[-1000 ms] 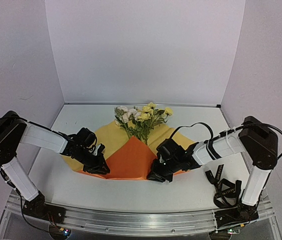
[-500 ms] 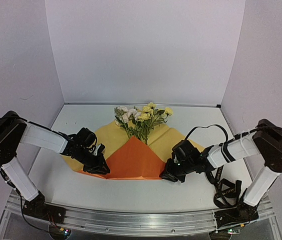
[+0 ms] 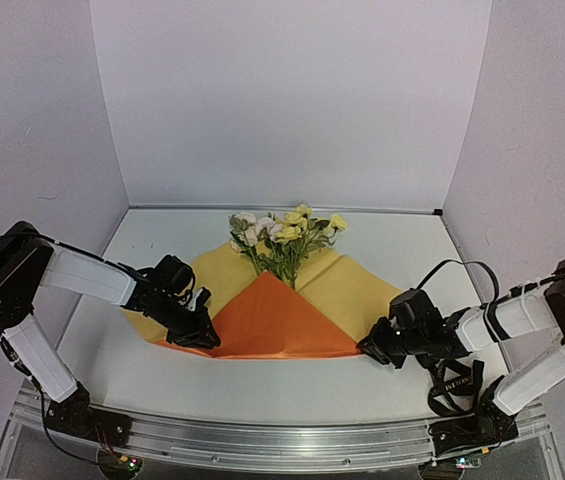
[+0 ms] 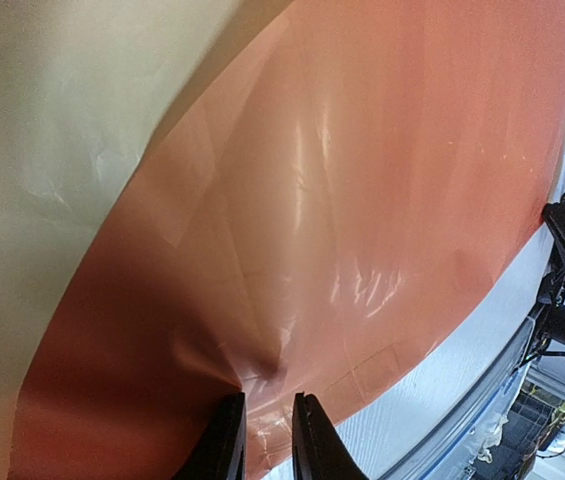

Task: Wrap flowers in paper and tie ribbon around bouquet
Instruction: Press the fold line of the 1/4-folded wrapping paper.

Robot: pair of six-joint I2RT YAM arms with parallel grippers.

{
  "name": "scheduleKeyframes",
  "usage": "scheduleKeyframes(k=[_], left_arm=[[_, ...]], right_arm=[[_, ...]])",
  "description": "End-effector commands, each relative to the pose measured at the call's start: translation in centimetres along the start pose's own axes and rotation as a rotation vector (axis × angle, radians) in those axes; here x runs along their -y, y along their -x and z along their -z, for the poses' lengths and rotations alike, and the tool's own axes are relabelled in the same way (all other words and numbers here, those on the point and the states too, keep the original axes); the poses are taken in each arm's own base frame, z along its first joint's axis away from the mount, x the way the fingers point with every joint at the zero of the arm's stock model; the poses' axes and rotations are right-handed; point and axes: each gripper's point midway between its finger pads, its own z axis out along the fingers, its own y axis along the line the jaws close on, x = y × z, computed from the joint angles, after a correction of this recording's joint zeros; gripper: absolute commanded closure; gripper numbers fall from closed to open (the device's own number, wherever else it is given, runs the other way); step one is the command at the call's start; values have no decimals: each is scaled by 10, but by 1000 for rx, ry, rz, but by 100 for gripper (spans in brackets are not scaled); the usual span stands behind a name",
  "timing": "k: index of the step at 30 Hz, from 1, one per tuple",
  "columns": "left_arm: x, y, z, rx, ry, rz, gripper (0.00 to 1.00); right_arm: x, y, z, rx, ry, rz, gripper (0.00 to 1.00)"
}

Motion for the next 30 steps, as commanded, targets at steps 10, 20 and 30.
scheduleKeyframes(k=[10, 20, 30], left_arm=[[28, 19, 13, 29, 107, -136, 72], [94, -6, -25, -49, 42, -292, 72], [65, -29, -46, -99, 82, -225, 74]], right_arm=[[45, -10, -5, -40, -162, 1, 86], [52, -12, -5, -44, -181, -8, 86], [64, -12, 4, -30, -226, 2, 86]])
